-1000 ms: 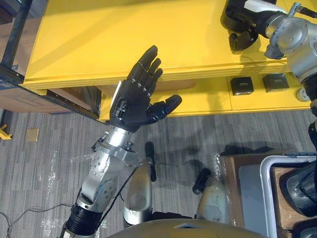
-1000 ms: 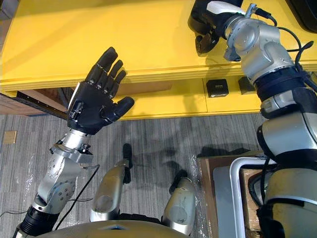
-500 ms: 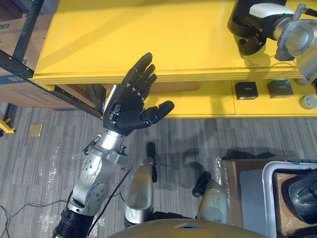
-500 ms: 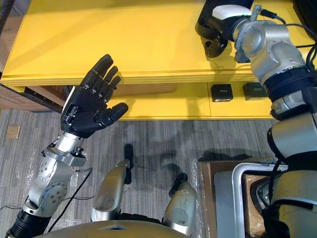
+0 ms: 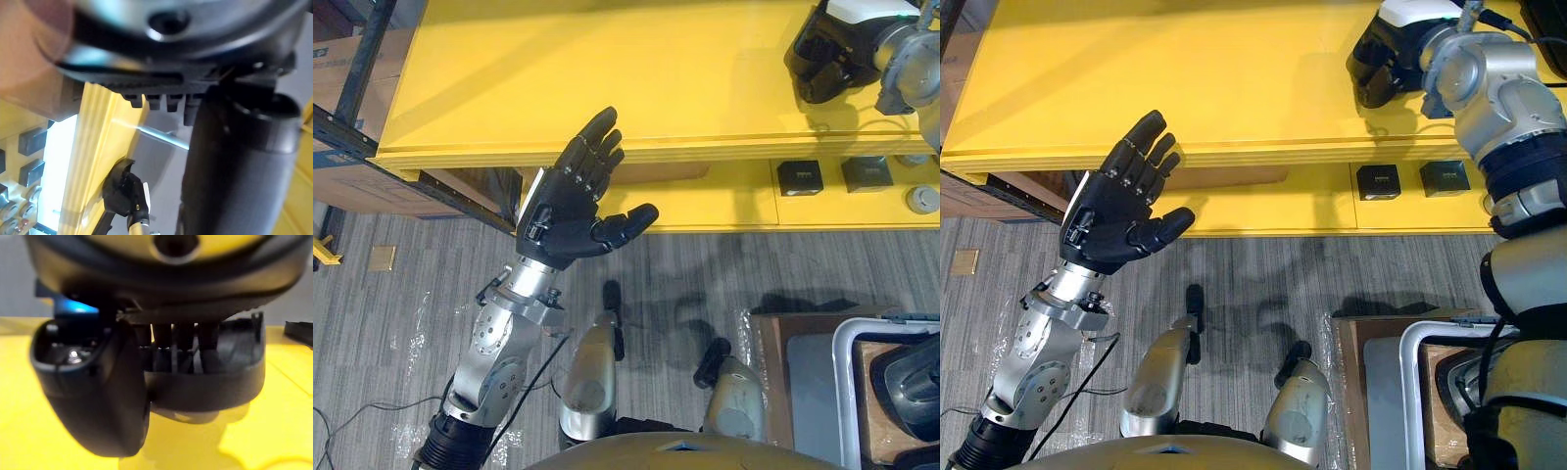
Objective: Walk over and take three plastic housings, then place them on the shelf
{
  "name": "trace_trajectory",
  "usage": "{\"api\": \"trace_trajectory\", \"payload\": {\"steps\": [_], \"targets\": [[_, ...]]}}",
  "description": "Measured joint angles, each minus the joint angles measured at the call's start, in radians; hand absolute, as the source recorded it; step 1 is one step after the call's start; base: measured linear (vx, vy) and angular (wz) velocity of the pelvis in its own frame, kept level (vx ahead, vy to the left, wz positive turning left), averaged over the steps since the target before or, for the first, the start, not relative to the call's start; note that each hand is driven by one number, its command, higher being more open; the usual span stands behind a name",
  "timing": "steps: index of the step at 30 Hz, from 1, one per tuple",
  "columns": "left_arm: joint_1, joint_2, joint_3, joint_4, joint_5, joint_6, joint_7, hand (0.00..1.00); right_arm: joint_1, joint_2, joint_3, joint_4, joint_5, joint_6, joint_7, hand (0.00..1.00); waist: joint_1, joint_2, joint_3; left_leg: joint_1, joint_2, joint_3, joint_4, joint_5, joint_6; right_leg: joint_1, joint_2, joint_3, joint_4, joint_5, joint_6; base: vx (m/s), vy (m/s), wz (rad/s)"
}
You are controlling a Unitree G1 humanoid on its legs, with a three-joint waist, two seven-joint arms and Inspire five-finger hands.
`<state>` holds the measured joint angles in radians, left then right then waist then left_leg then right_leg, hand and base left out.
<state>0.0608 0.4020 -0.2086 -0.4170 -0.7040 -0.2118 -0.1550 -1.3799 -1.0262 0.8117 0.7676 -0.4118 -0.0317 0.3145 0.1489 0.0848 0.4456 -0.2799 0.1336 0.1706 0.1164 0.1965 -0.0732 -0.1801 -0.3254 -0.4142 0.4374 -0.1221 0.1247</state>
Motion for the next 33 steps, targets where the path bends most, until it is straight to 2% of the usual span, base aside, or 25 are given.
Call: {"api": "trace_trajectory", "payload": {"steps": [9, 14, 16, 20, 27, 33], "targets": [[0.009, 0.004, 0.018, 0.030, 0.000, -0.005, -0.004, 1.00, 0.011, -0.002, -0.006, -0.001, -0.050, -0.034, -0.042, 0.00, 0.000, -0.001, 0.001, 0.005, 0.000, 0.002, -0.003, -0.001, 0.001, 0.004, 0.001, 0.000, -0.005, 0.000, 0.000, 0.00, -0.007, 0.00], [0.009, 0.005, 0.023, 0.030, -0.002, -0.005, -0.008, 1.00, 0.032, -0.021, 0.000, 0.001, -0.055, -0.088, -0.124, 0.00, 0.002, -0.003, 0.002, 0.000, 0.000, 0.002, -0.003, -0.001, 0.001, 0.000, 0.001, 0.000, -0.005, 0.000, 0.001, 0.00, 0.000, 0.00], [0.011, 0.006, 0.027, 0.030, -0.002, -0.007, -0.013, 1.00, 0.034, -0.037, 0.010, 0.001, -0.092, -0.146, -0.189, 0.00, 0.000, -0.004, 0.002, -0.010, 0.000, 0.001, -0.002, -0.001, 0.002, -0.009, 0.001, -0.001, -0.004, 0.000, 0.001, 0.00, 0.000, 0.00], [0.017, 0.014, 0.030, 0.031, -0.003, -0.009, -0.018, 1.00, 0.049, -0.040, 0.015, 0.000, -0.096, -0.200, -0.258, 0.00, -0.002, -0.005, 0.003, -0.010, 0.000, 0.000, -0.002, -0.001, 0.002, -0.008, 0.001, -0.003, -0.002, 0.003, 0.006, 0.01, -0.008, 0.00], [0.018, 0.040, 0.032, 0.035, -0.015, -0.013, -0.023, 1.00, 0.070, -0.063, 0.025, -0.029, -0.094, -0.252, -0.323, 0.00, -0.003, -0.007, 0.007, -0.014, 0.001, -0.004, 0.001, -0.005, 0.002, -0.008, 0.001, -0.007, -0.003, 0.001, 0.005, 0.00, -0.004, 0.01], [0.018, 0.048, 0.047, 0.036, -0.040, -0.029, -0.028, 1.00, 0.070, -0.080, 0.026, -0.045, -0.091, -0.282, -0.337, 0.00, -0.004, -0.010, 0.022, -0.017, 0.001, -0.008, 0.004, -0.005, 0.002, -0.006, 0.001, -0.010, -0.002, -0.002, 0.000, 0.00, -0.001, 0.01]]}}
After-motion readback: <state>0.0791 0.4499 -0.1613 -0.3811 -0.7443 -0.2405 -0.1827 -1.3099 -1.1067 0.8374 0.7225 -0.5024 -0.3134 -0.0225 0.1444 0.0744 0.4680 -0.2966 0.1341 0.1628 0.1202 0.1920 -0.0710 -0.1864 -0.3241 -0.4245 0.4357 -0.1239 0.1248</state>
